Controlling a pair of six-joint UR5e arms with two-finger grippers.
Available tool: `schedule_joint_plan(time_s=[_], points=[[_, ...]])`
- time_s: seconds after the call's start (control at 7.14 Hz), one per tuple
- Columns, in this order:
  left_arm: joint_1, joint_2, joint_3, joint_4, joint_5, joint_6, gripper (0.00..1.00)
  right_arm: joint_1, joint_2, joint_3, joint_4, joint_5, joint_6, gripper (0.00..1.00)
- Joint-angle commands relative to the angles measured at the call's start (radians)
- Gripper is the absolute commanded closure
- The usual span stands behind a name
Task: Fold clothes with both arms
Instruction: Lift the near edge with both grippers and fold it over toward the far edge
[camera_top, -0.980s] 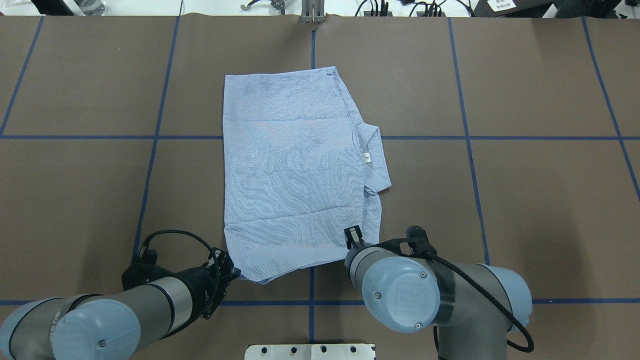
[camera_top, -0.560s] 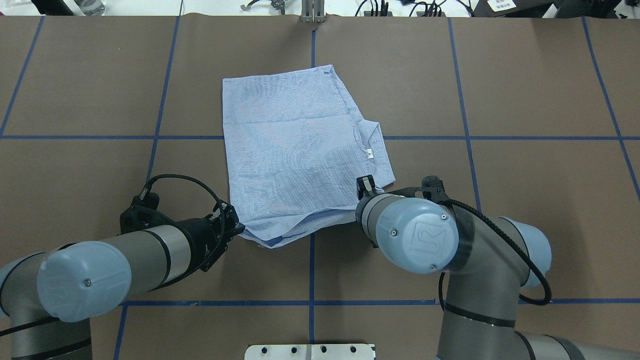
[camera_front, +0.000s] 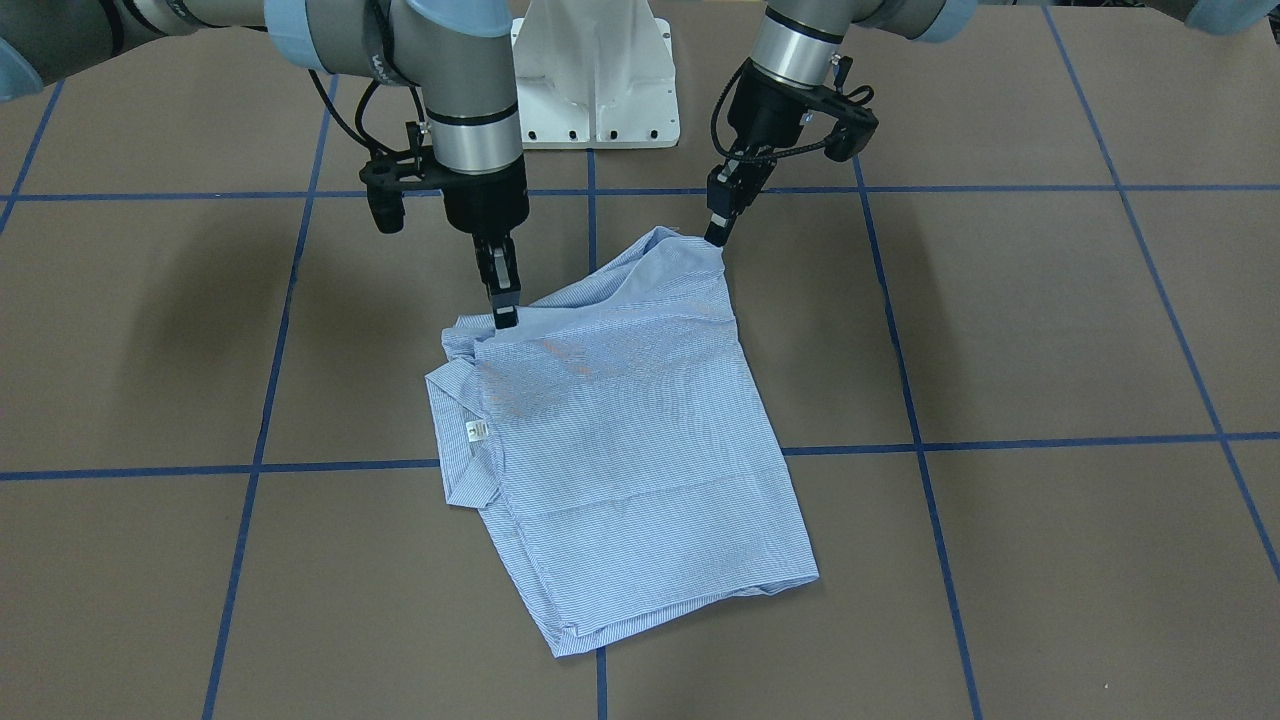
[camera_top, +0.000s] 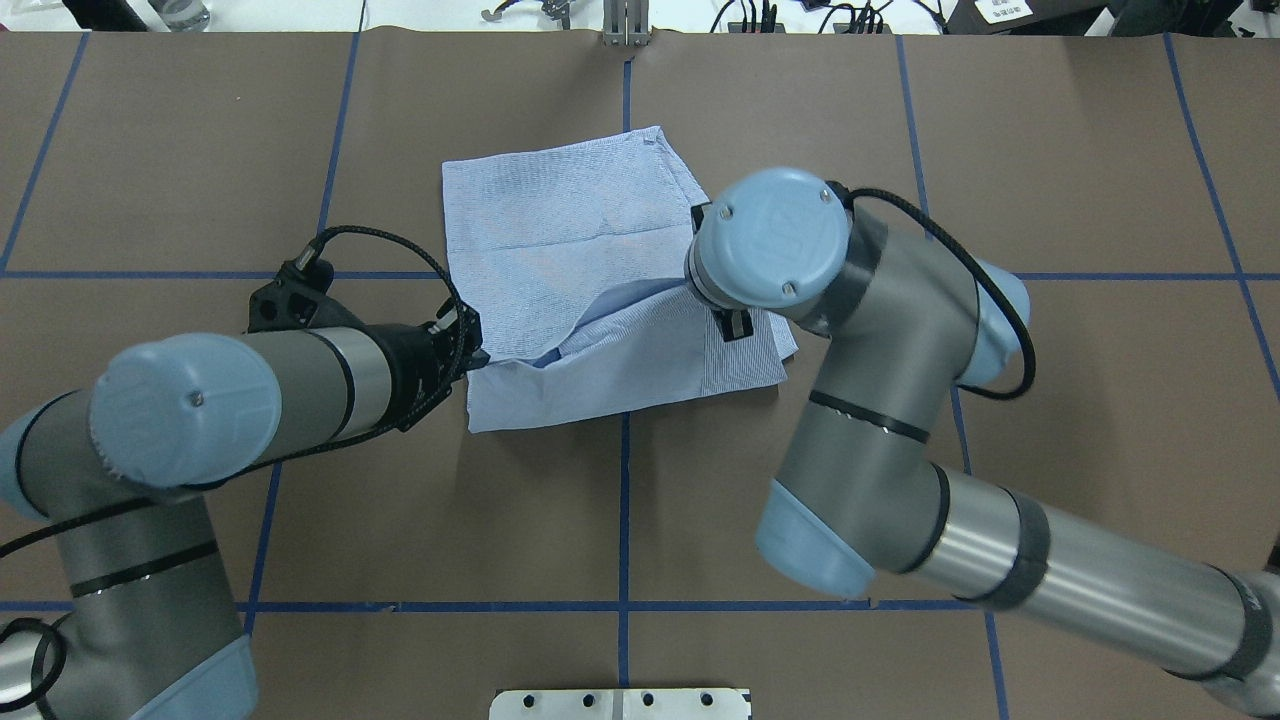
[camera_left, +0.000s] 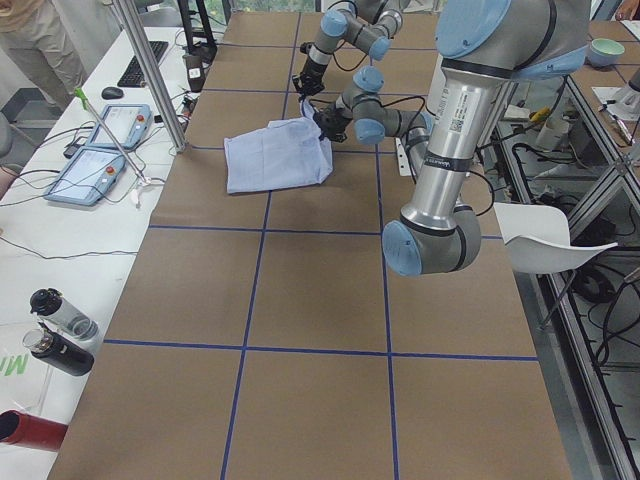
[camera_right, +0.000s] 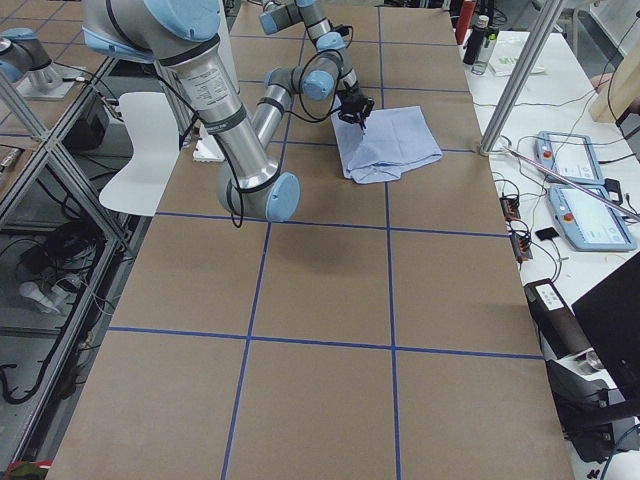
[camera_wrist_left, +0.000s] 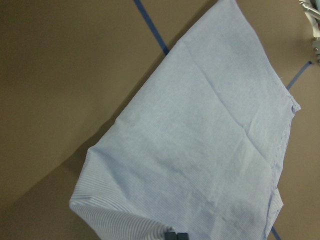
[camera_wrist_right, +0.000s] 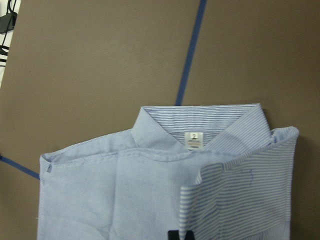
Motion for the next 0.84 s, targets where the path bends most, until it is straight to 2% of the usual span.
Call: schedule_joint_plan(time_s=[0.0, 0.28, 0.42, 0.7], points=[[-0.104, -0.058, 0.107, -0.004, -0.015, 0.115, 1.0, 0.103, 0.185, -0.248, 0.007, 0.081, -0.068, 1.0], [-0.157, -0.107, 0.211, -0.042, -0.015, 0.138, 1.0, 0.14, 0.256, -0.458, 0.19, 0.086, -0.079, 1.0], [-0.178, -0.117, 0.256, -0.083, -0.015, 0.138, 1.0, 0.146, 0.29, -0.532, 0.199, 0.097, -0.117, 1.0], [-0.227, -0.19, 0.41, -0.149, -0.015, 0.138, 1.0, 0.155, 0.339, -0.664, 0.293, 0.097, -0.121, 1.0]])
